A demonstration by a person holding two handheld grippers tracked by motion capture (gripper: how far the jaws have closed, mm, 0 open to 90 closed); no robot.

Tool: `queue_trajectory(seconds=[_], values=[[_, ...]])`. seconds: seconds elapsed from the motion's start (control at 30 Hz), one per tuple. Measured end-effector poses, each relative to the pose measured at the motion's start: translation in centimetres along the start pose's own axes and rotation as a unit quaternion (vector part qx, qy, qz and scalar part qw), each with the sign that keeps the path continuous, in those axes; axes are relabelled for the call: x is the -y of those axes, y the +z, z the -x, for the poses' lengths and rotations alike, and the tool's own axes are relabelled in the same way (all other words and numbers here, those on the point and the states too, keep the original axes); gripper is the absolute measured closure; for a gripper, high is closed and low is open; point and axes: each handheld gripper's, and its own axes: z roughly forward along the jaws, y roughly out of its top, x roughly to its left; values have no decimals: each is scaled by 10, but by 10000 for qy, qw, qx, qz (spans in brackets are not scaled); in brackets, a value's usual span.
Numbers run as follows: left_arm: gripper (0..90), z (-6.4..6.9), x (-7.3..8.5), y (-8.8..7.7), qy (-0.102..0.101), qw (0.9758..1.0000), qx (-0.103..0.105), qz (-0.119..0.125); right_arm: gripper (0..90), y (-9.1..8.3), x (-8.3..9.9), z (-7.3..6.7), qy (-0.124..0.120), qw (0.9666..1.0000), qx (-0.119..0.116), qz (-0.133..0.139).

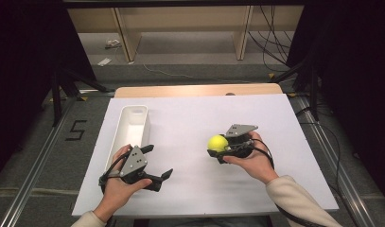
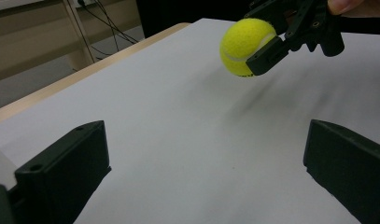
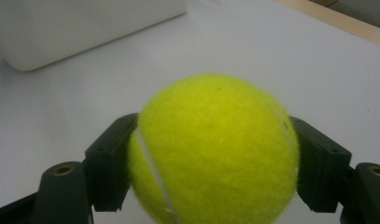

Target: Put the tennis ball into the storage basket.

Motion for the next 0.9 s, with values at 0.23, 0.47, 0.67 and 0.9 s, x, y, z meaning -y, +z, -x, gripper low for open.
queue_trajectory(seconds=[0.23,0.47,0.67,0.9], values=[[0,0,0,0,2,10000,3,3,260,2,-3,-1,9,10000,-17,30],[0,0,0,0,-4,10000,4,3,260,4,-5,-2,-4,10000,-42,41],[0,0,0,0,-1,10000,6,6,260,5,-7,-2,-3,10000,-37,57],[0,0,0,0,-1,10000,9,4,261,7,-10,-4,-3,10000,-50,70]])
